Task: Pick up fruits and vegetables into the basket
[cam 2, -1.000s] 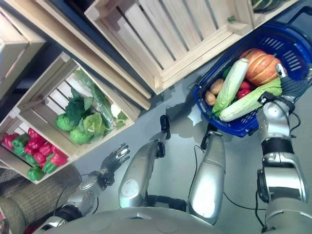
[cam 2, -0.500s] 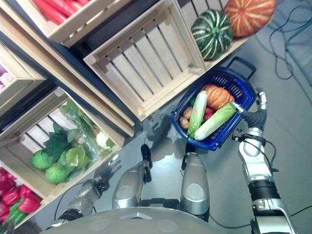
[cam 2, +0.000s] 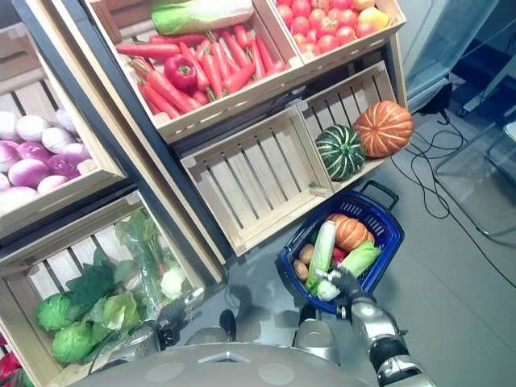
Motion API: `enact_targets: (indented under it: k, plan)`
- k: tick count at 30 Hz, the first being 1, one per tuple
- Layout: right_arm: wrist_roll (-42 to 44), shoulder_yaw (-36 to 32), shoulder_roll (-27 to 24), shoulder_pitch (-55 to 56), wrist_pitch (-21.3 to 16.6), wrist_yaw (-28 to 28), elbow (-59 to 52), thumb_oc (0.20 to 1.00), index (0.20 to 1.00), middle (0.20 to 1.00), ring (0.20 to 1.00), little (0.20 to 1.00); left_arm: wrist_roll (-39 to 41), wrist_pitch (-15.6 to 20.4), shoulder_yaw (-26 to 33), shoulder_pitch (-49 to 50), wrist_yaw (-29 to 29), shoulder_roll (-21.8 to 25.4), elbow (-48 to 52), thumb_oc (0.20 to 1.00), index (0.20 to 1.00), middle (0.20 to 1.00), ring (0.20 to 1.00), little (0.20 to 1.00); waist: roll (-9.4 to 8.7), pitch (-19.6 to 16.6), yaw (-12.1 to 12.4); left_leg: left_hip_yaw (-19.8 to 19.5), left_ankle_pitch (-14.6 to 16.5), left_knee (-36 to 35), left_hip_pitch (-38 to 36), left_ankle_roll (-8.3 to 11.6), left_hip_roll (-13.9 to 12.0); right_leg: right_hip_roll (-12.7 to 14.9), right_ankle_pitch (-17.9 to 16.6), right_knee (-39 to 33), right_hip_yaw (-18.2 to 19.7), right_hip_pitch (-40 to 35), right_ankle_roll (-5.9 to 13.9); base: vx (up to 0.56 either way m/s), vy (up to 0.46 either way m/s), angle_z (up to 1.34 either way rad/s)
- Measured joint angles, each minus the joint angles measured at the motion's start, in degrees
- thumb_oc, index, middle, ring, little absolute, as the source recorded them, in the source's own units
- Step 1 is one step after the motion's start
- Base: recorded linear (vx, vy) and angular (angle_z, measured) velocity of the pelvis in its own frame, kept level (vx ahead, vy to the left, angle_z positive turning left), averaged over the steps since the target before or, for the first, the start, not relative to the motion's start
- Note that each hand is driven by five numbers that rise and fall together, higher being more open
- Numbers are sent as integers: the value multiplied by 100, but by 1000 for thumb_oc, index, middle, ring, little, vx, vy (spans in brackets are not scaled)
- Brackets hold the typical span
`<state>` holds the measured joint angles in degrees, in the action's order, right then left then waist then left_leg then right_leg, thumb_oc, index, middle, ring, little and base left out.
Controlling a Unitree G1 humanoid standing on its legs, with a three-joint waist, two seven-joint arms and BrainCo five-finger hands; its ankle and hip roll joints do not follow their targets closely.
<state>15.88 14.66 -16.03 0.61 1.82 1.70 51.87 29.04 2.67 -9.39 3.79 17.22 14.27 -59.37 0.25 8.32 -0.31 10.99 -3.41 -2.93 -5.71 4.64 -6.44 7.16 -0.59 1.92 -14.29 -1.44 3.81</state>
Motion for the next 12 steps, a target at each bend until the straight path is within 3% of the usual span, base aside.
enact_targets:
  k: [4, 12]
  plan:
    - [153, -37, 205, 35, 145, 380, 901, 1000, 1000, 1000, 1000, 1000, -126, 2, -49, -40, -4, -49, -317, 1000, 1000, 1000, 1000, 1000, 31, -225, 30, -6, -15, -116, -64, -22, 55, 15, -89, -210, -42, -116, 44, -23, 72, 3]
    - [538, -281, 131, -135, 600, 1200, 1584, 1000, 1000, 1000, 1000, 1000, -211, -140, -97, -78, 264, -99, -669, 1000, 1000, 1000, 1000, 1000, 94, -376, 32, 11, -26, -194, -221, -31, 78, 2, -157, -418, -54, -332, 58, -10, 36, 1]
